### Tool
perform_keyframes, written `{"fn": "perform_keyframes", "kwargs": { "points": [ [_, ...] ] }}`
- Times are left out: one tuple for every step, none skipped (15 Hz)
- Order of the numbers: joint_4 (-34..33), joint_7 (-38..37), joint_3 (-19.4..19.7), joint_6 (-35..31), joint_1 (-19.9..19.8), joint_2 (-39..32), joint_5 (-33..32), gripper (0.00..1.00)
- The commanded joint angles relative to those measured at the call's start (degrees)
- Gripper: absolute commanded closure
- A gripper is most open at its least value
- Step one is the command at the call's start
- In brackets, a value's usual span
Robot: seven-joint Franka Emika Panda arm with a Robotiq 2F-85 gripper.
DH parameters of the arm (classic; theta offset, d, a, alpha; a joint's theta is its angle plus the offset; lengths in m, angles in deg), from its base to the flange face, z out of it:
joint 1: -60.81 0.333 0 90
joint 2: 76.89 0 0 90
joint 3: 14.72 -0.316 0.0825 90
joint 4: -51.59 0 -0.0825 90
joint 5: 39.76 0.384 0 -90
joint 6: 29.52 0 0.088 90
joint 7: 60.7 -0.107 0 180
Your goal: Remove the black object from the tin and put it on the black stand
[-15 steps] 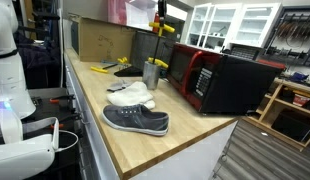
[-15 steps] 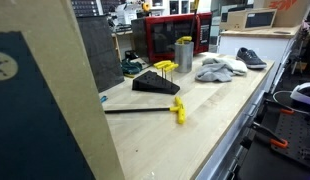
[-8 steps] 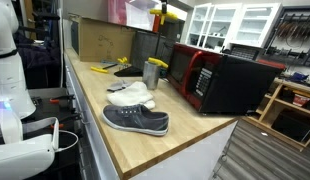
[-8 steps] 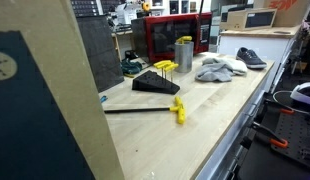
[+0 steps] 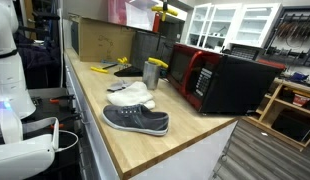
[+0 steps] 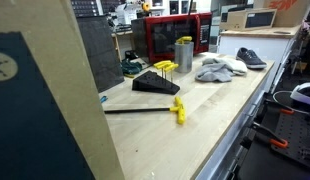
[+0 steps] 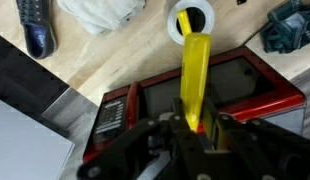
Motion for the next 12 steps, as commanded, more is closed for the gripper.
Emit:
{"fn": "perform_keyframes", "kwargs": {
  "points": [
    [-5.23,0.71,-1.72,0.46,1.31,-2.59,2.6,0.94],
    [-5.83,0.8,-2.32,0.43,1.92,-2.78,2.89,0.94],
    [-6.36,0.89,-2.87,0.32,2.43,-2.92,3.23,0.94],
    [-6.86,1.1,-3.37,0.34,2.96,-3.05,3.49,0.94],
    [-7.16,1.36,-3.89,0.24,3.49,-2.98,3.55,0.94],
    [-6.86,1.99,-4.49,0.05,3.84,-2.59,3.64,0.94],
    [-6.82,3.32,-4.83,0.35,4.2,-2.2,4.05,0.94],
    [-6.55,5.38,-5.06,0.3,4.27,-1.66,4.27,0.94],
    [-5.1,2.06,-4.9,-0.11,4.27,-2.18,2.83,0.77],
    [-5.23,2.96,-5.09,-0.11,4.53,-2.09,2.91,0.77],
    [-5.27,3.49,-5.11,-0.11,4.67,-2.03,2.94,0.77],
    [-5.27,3.66,-5.11,-0.11,4.67,-1.99,2.95,0.77]
  ]
}}
